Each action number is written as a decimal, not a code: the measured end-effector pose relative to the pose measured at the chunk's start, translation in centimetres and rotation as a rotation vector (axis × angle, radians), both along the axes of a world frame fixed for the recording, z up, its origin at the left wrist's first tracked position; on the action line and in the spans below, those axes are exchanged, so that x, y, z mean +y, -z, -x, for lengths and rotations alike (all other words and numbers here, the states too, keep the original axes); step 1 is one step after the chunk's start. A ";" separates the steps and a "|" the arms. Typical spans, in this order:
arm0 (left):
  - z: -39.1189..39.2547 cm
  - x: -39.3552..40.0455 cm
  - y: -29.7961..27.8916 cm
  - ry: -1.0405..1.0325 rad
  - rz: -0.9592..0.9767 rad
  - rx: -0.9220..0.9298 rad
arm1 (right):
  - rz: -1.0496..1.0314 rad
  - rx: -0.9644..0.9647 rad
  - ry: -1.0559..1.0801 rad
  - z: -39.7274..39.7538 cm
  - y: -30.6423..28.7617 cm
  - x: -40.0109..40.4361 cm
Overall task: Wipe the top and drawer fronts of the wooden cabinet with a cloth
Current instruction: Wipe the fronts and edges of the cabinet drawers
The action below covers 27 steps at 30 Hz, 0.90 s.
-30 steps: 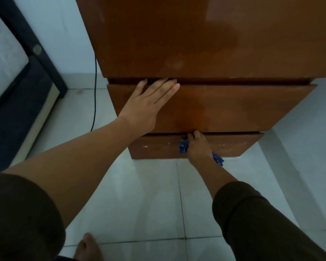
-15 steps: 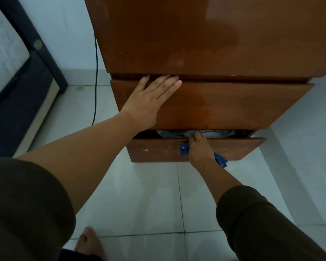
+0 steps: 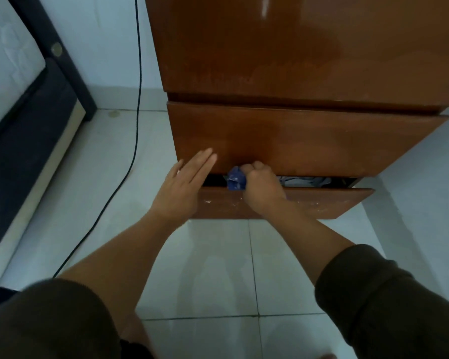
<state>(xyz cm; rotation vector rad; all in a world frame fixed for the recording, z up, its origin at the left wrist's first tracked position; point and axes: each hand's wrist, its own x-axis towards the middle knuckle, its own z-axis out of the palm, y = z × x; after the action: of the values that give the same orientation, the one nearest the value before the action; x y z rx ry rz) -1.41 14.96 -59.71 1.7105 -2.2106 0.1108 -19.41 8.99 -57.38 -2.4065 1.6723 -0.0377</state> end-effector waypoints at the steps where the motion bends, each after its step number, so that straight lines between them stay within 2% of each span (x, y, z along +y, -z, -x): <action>1: -0.5 1.2 1.3 -0.118 -0.082 0.092 | 0.012 -0.013 -0.038 -1.3 0.1 0.2; 4: -1.6 2.8 3.6 -0.481 -0.379 0.292 | 0.045 -0.022 -0.135 -5.0 1.0 1.1; 6: -2.3 2.7 4.3 -0.522 -0.549 0.275 | 0.074 -0.009 -0.193 -7.2 1.9 1.4; 8: -2.6 2.1 4.8 -0.460 -0.612 0.276 | 0.080 0.000 -0.238 -9.0 2.9 1.4; 11: -2.4 1.1 5.3 -0.438 -0.664 0.290 | 0.036 0.071 -0.262 -10.5 4.5 1.3; 17: -2.6 0.2 5.6 -0.381 -0.622 0.098 | 0.020 0.084 -0.231 -9.3 5.0 1.0; 23: 0.0 -1.0 3.8 -0.218 -0.604 -0.164 | 0.013 0.091 -0.163 -5.6 5.2 0.4; 27: 2.9 -2.1 3.8 -0.148 -0.600 -0.206 | 0.005 0.105 -0.078 -1.4 5.5 -0.3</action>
<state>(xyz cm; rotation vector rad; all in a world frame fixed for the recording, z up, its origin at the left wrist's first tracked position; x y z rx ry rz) -4.31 12.83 -63.56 2.2584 -2.4226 -0.3993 -17.98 8.71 -62.85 -2.5157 1.6206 0.0988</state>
